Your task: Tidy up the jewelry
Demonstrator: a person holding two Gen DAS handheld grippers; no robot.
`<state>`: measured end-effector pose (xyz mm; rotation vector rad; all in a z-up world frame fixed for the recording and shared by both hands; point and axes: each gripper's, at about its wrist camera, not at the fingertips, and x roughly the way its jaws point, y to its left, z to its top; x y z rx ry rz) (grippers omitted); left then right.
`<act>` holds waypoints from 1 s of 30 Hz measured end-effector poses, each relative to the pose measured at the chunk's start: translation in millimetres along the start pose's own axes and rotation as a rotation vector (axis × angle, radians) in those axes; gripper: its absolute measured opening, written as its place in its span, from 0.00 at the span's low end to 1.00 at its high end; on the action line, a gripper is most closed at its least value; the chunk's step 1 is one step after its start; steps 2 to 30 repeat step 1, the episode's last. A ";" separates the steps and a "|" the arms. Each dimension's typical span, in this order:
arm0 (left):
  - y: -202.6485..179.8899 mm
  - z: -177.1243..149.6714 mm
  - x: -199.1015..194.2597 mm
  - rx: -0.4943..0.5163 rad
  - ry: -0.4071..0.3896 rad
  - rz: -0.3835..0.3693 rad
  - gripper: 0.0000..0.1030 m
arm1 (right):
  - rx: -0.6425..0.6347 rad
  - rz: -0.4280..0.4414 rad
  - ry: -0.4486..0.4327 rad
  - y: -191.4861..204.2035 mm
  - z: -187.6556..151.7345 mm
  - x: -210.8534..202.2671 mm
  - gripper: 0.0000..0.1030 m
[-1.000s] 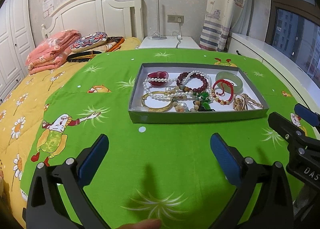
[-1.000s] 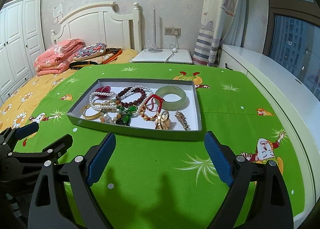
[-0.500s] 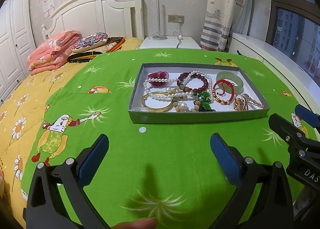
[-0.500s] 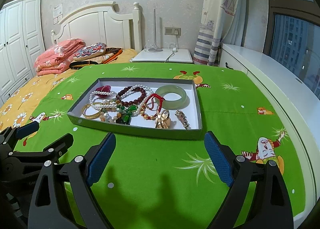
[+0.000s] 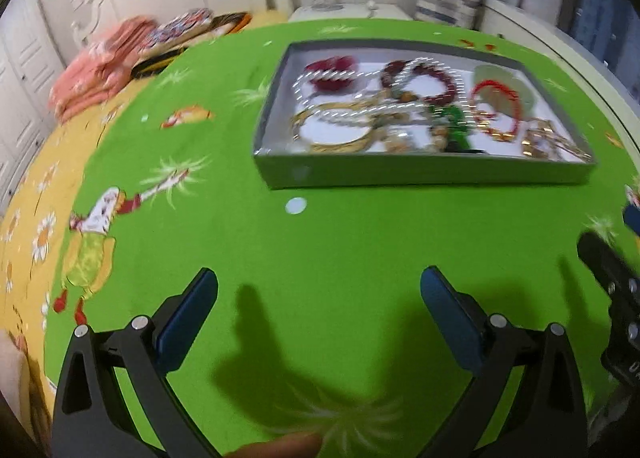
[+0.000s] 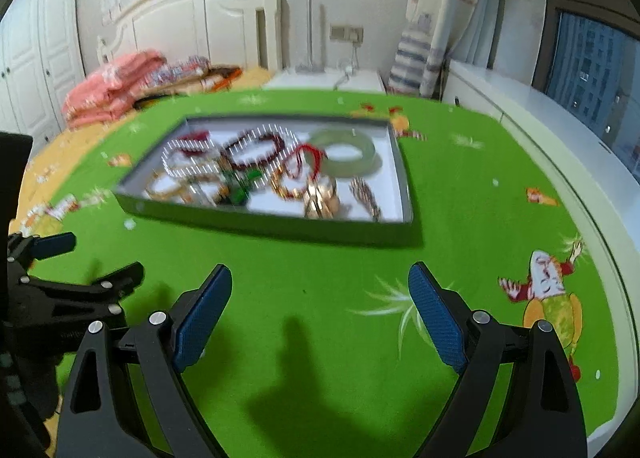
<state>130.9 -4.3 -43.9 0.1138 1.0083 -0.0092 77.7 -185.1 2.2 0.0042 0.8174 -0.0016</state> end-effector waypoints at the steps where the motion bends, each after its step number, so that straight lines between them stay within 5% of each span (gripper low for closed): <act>1: 1.8 1.4 4.3 -0.014 0.006 -0.005 0.96 | 0.002 -0.003 0.020 -0.3 -1.3 6.3 0.81; 30: 1.8 1.4 4.3 -0.014 0.006 -0.005 0.96 | 0.002 -0.003 0.020 -0.3 -1.3 6.3 0.81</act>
